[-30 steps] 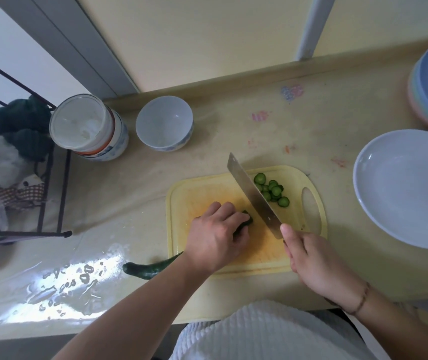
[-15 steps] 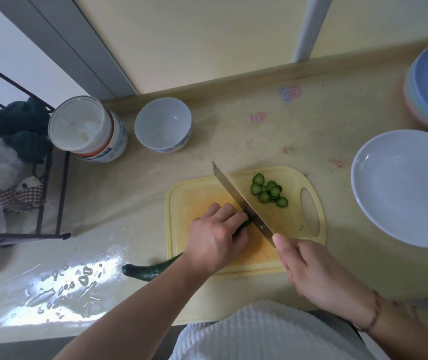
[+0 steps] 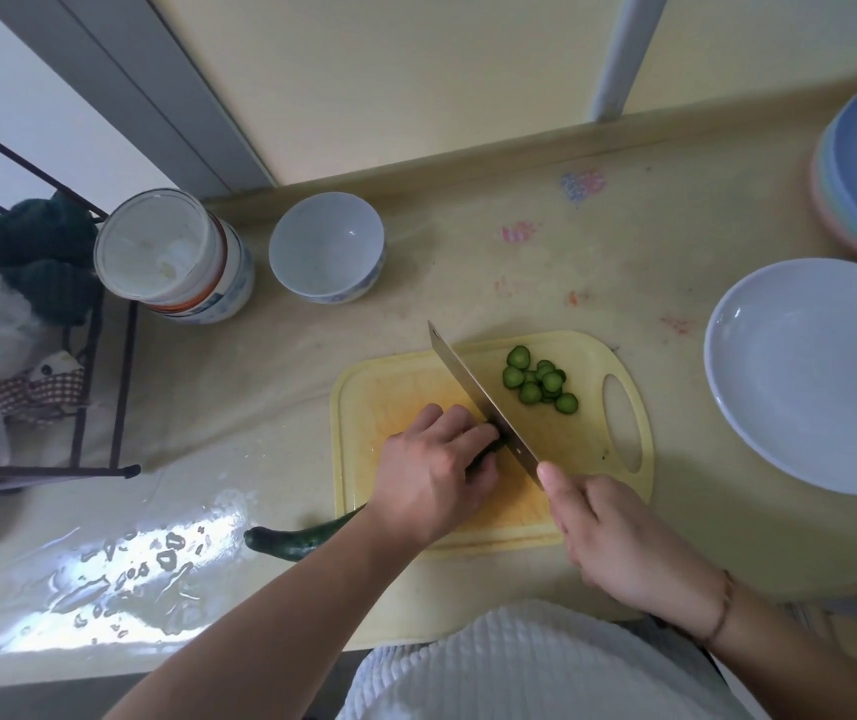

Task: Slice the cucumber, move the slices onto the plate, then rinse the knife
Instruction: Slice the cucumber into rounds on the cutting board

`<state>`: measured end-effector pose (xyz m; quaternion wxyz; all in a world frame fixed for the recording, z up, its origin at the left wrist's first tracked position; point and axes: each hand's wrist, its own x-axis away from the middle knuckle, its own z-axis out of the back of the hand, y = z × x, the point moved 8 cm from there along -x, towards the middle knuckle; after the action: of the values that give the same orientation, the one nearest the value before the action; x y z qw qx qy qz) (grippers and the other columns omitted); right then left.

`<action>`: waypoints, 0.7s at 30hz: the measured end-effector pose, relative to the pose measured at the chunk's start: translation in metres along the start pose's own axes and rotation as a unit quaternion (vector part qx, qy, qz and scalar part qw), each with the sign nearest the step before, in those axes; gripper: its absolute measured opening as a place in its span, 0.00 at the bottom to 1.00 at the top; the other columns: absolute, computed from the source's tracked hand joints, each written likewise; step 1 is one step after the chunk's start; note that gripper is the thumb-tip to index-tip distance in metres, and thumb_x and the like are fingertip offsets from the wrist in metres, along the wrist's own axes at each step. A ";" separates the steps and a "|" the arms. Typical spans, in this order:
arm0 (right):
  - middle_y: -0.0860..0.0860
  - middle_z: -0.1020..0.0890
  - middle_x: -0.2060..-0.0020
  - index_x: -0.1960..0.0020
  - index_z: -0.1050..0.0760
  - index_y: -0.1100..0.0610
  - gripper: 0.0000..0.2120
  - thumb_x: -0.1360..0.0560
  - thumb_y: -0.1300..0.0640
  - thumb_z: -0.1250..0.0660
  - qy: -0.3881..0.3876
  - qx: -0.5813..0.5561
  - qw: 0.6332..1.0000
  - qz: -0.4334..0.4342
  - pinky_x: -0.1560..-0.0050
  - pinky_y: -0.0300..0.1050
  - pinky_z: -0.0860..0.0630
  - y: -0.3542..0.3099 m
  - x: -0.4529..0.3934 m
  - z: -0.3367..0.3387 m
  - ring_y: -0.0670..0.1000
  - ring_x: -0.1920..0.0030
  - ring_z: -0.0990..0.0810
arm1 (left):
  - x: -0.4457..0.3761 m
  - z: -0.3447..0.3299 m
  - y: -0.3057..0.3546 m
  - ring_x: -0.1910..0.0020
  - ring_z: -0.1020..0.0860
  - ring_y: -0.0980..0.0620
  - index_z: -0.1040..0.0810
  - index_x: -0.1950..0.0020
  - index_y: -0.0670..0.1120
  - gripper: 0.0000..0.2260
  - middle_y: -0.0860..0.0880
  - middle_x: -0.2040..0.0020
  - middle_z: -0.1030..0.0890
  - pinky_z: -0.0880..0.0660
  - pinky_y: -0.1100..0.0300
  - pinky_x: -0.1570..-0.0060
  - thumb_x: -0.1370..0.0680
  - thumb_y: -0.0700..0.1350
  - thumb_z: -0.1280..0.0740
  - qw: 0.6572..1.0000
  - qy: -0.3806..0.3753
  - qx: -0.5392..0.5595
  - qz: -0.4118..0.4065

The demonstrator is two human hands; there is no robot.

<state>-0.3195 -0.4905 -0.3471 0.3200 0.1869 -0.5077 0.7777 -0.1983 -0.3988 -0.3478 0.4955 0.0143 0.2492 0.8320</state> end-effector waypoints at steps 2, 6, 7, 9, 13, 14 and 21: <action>0.49 0.32 0.78 0.70 0.37 0.57 0.31 0.29 0.31 0.58 0.001 0.010 1.000 0.002 0.67 0.51 0.30 0.001 -0.007 -0.003 0.48 0.76 0.33 | 0.000 0.000 0.000 0.62 0.25 0.50 0.14 0.50 0.51 0.07 0.54 0.58 0.21 0.32 0.61 0.78 0.27 0.47 0.29 1.000 0.002 0.001 0.002; 0.51 0.32 0.77 0.69 0.35 0.57 0.32 0.27 0.31 0.59 0.001 0.006 1.000 -0.004 0.66 0.55 0.27 0.009 -0.016 -0.005 0.48 0.76 0.32 | 0.000 0.002 -0.001 0.63 0.25 0.50 0.15 0.51 0.50 0.07 0.54 0.59 0.20 0.32 0.61 0.78 0.28 0.47 0.27 1.000 0.006 0.003 0.000; 0.49 0.33 0.78 0.69 0.36 0.57 0.32 0.27 0.32 0.58 0.004 -0.003 1.000 -0.007 0.68 0.54 0.29 0.012 -0.017 -0.003 0.47 0.77 0.33 | 0.000 0.002 -0.001 0.63 0.24 0.50 0.15 0.51 0.50 0.06 0.54 0.59 0.20 0.32 0.62 0.77 0.28 0.46 0.27 1.000 0.007 0.004 -0.003; 0.47 0.35 0.80 0.68 0.36 0.57 0.30 0.25 0.33 0.57 0.006 -0.024 1.000 -0.015 0.71 0.47 0.35 0.016 -0.019 0.000 0.43 0.81 0.37 | 0.000 0.004 0.000 0.63 0.24 0.50 0.15 0.52 0.49 0.06 0.53 0.59 0.20 0.34 0.63 0.76 0.29 0.45 0.25 1.000 0.011 0.006 -0.007; 0.47 0.36 0.81 0.68 0.36 0.57 0.29 0.23 0.35 0.55 0.005 -0.035 0.999 -0.016 0.73 0.41 0.38 0.018 -0.020 0.001 0.43 0.82 0.38 | -0.001 0.005 0.000 0.63 0.24 0.50 0.15 0.54 0.48 0.06 0.53 0.60 0.20 0.33 0.62 0.77 0.30 0.44 0.22 1.000 0.018 0.008 -0.005; 0.47 0.36 0.81 0.68 0.36 0.57 0.28 0.22 0.35 0.55 0.005 -0.035 0.999 -0.014 0.73 0.40 0.39 0.019 -0.020 0.002 0.43 0.82 0.38 | 0.000 0.005 0.001 0.63 0.24 0.50 0.15 0.55 0.48 0.06 0.53 0.60 0.21 0.32 0.62 0.77 0.30 0.44 0.22 1.000 0.018 0.009 -0.006; 0.48 0.38 0.79 0.67 0.36 0.59 0.31 0.25 0.33 0.54 -0.007 -0.026 0.999 0.018 0.74 0.42 0.40 0.006 -0.008 0.004 0.44 0.80 0.40 | 0.001 0.003 0.000 0.63 0.25 0.50 0.15 0.53 0.49 0.06 0.53 0.60 0.21 0.32 0.61 0.78 0.29 0.44 0.24 1.000 0.017 0.002 -0.002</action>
<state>-0.3180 -0.4988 -0.3546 0.3073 0.1752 -0.5333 0.7684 -0.1978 -0.3970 -0.3451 0.4931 0.0003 0.2595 0.8304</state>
